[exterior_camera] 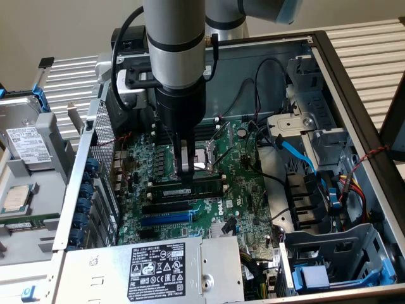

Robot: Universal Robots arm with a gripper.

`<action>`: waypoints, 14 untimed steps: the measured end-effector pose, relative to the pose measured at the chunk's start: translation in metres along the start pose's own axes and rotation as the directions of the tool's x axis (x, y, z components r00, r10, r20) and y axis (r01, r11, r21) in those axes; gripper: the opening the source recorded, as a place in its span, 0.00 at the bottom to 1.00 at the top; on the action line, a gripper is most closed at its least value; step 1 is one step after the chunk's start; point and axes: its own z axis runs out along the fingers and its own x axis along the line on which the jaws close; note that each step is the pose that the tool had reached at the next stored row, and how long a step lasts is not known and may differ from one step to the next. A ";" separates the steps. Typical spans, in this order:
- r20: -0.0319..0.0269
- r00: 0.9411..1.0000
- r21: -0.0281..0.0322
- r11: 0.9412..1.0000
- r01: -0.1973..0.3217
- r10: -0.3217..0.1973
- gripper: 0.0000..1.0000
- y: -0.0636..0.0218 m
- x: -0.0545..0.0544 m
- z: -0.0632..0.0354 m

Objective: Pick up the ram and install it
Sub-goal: 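Press down the ram until it locks into place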

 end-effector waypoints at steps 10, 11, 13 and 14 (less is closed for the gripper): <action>0.000 1.000 0.019 1.000 0.003 -0.003 0.11 0.0003 0.000 0.0036; 0.000 1.000 0.019 1.000 0.004 -0.004 0.11 0.0004 0.000 0.0041; 0.000 1.000 0.019 1.000 0.004 -0.004 0.11 0.0009 0.000 0.0047; 0.000 1.000 0.019 1.000 0.004 -0.004 0.11 0.0012 0.000 0.0049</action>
